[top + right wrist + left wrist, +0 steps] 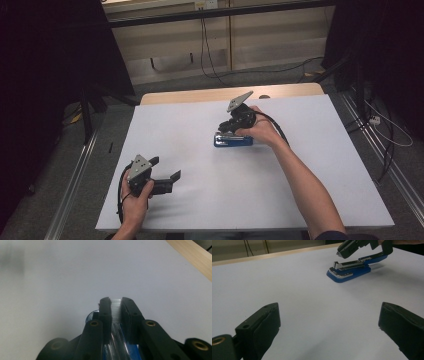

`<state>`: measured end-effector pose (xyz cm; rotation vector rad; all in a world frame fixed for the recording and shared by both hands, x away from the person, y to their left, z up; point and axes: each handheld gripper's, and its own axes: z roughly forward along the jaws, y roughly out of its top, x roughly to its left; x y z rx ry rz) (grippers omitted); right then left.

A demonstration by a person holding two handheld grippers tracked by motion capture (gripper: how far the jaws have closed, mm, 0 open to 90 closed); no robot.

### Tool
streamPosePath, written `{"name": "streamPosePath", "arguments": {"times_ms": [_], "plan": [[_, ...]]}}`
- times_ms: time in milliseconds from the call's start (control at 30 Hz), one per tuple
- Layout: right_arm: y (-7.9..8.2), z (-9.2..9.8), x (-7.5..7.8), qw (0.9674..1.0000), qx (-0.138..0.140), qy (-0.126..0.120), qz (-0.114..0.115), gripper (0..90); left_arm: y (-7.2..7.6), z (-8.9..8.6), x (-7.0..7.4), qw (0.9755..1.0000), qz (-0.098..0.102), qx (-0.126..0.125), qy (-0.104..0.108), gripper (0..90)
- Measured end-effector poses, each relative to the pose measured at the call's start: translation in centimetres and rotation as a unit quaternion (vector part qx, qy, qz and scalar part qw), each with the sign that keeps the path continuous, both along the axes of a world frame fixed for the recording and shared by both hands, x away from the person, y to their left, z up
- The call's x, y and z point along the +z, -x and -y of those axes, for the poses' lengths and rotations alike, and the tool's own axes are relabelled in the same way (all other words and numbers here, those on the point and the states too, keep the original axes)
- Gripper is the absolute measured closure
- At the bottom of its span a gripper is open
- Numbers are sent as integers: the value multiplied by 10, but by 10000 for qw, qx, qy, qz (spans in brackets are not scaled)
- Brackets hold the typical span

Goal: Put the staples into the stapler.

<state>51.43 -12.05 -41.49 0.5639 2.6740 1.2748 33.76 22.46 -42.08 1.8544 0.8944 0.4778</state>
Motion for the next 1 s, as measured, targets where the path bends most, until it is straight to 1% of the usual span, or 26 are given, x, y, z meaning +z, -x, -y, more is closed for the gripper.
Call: {"name": "streamPosePath", "arguments": {"times_ms": [100,167,267,367,467,567,733,867,1000], "plan": [[0,0,0,9999,145,-12,70,792,0,0,0,10000,-6,26,24,42],[0,0,0,9996,254,30,144,792,0,0,0,10000,-5,22,14,42],[-1,1,-1,9997,244,15,101,791,0,0,0,10000,3,-15,-19,42],[-2,0,-1,9994,346,68,64,792,0,0,0,10000,-10,-15,-22,42],[-2,-2,-2,9989,461,103,81,792,0,-1,0,10000,-9,5,-1,42],[-3,-2,-2,9988,478,94,109,792,0,-1,-1,10000,-17,19,15,42],[-3,-2,-4,9980,596,190,133,792,-1,-1,-1,10000,-26,7,11,42],[-3,-3,-5,9978,616,192,151,792,-1,0,-1,10000,-19,12,10,42],[-3,-3,-6,9973,669,246,162,792,-1,0,-1,10000,-32,4,6,42]]}}
